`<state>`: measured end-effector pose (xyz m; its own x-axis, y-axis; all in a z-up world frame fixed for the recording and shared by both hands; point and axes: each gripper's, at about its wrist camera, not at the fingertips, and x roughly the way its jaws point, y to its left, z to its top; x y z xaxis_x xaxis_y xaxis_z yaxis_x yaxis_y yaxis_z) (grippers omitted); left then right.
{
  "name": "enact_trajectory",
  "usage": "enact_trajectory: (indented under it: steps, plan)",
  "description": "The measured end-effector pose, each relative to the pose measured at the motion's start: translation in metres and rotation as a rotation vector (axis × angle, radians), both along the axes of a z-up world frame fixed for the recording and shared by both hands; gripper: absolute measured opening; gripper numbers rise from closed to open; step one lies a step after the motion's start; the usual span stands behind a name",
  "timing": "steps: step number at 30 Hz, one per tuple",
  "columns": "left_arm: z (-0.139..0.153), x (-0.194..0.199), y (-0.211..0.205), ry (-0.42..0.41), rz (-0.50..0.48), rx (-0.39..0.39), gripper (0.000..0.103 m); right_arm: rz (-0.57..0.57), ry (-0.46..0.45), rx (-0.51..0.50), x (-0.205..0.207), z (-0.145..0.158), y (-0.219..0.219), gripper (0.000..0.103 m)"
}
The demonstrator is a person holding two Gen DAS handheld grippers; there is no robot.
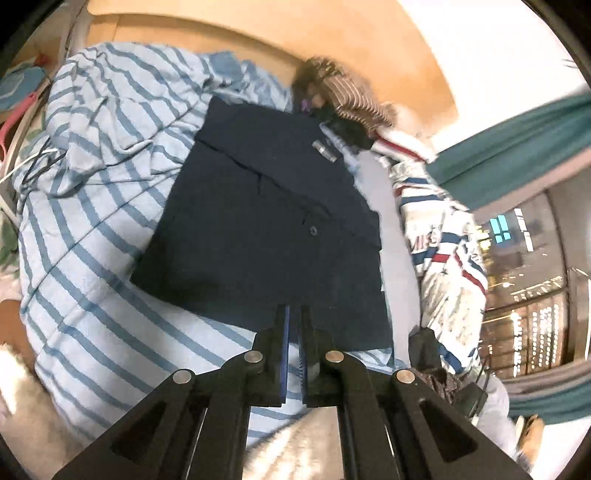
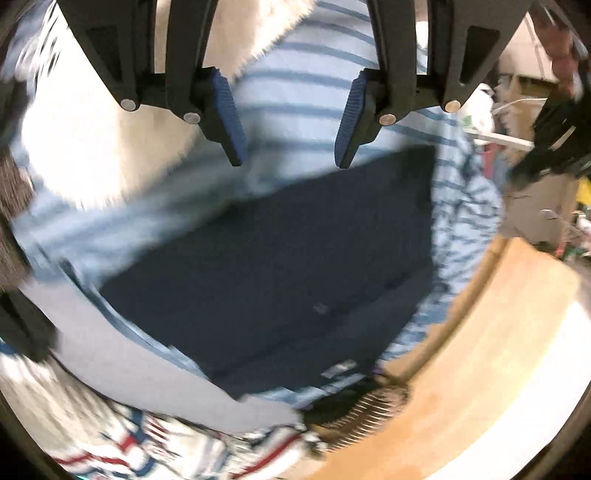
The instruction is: Fold clothes
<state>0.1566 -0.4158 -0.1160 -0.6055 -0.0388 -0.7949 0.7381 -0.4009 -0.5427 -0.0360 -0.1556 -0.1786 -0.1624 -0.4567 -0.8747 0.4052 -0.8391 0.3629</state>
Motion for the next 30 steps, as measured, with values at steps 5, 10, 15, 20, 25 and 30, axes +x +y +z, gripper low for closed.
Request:
enact_trajectory:
  steps: [5,10,15,20,25,30]
  plan:
    - [-0.021,0.027,0.013,-0.056,0.023,0.034,0.005,0.083,0.138,0.145,0.029,0.006,-0.004,0.051]
    - [-0.012,0.041,0.032,-0.016,-0.018,0.019,0.005,0.105,0.336,0.145,0.048,0.059,-0.009,0.052]
    - [-0.019,0.054,0.052,0.023,-0.055,0.028,0.005,0.173,0.442,0.140,0.078,0.089,-0.018,0.054]
    - [-0.015,0.062,0.067,-0.010,-0.080,-0.062,0.005,0.264,0.453,0.146,0.107,0.084,-0.034,0.054]
    - [-0.003,0.060,0.081,-0.004,-0.125,-0.144,0.005,0.308,0.458,0.176,0.124,0.078,-0.036,0.054]
    - [0.014,0.051,0.102,0.009,-0.194,-0.263,0.007,0.303,0.462,0.179,0.131,0.081,-0.031,0.054]
